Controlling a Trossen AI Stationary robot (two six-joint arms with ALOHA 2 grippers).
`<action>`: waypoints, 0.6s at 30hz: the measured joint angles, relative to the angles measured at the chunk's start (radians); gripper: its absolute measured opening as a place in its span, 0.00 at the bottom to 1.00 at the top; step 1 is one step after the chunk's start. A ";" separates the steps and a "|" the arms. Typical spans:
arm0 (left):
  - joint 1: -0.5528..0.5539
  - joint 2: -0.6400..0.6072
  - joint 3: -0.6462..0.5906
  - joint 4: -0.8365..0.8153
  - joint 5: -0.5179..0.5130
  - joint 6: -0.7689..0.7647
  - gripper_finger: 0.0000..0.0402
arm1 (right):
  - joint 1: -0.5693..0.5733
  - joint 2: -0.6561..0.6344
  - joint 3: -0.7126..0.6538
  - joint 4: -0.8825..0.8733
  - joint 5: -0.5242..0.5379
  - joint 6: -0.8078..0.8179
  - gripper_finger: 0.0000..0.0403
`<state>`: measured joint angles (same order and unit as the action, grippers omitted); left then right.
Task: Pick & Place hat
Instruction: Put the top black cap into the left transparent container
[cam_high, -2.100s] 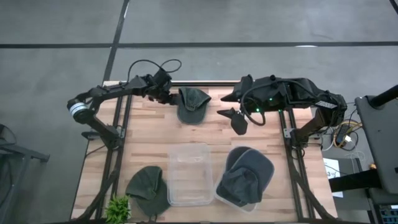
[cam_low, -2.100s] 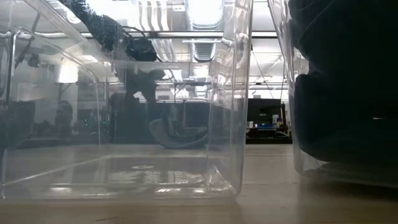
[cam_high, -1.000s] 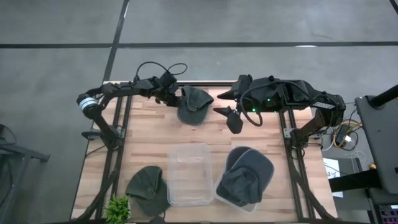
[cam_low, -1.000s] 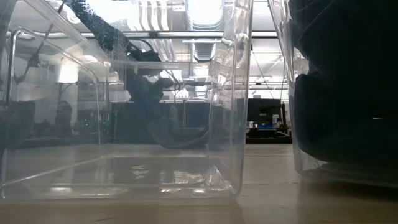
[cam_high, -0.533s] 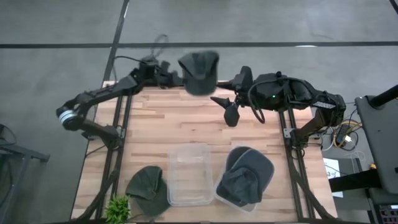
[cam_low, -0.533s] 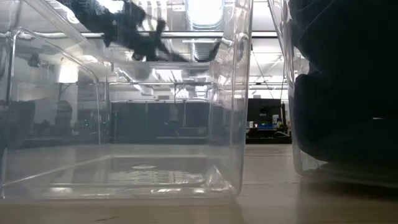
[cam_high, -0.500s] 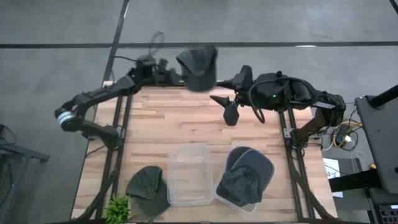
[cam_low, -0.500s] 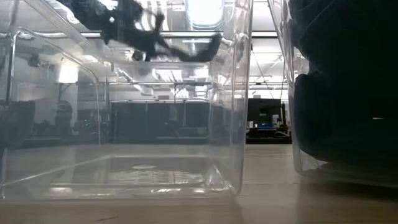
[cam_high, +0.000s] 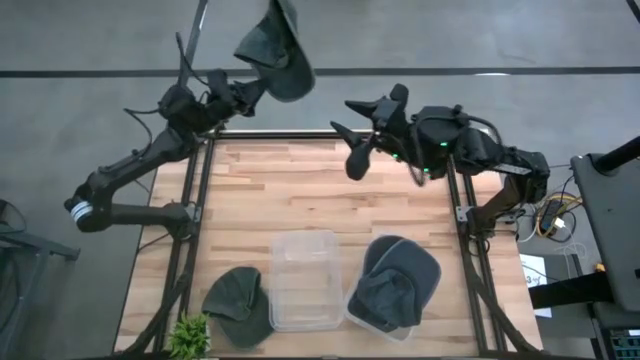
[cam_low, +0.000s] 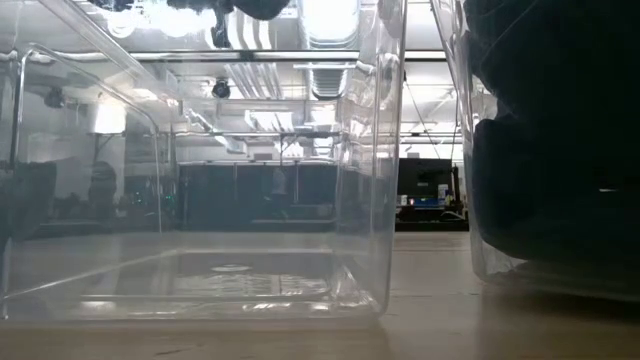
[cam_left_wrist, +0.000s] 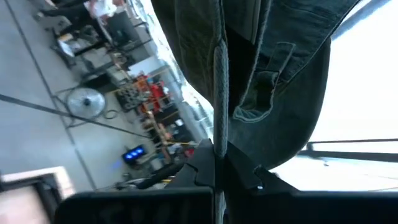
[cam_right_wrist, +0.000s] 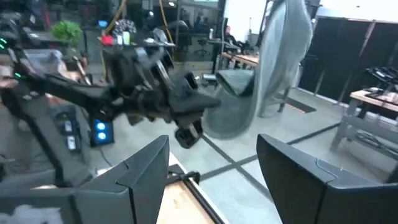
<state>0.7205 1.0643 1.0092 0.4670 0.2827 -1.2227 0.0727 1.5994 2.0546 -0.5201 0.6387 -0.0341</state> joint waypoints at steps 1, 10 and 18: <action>-0.004 -0.003 0.000 0.010 0.001 -0.012 0.01 | -0.007 0.013 0.000 0.007 0.000 0.000 0.58; -0.033 -0.004 0.000 0.123 -0.030 -0.084 0.01 | -0.067 0.114 -0.002 0.206 0.020 -0.038 0.58; -0.053 -0.003 0.000 0.167 -0.040 -0.109 0.01 | -0.118 0.147 -0.001 0.408 0.004 -0.100 0.58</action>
<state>0.6673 1.0611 1.0092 0.6344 0.2424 -1.3314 -0.0450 1.7460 2.0539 -0.1119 0.6422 -0.1344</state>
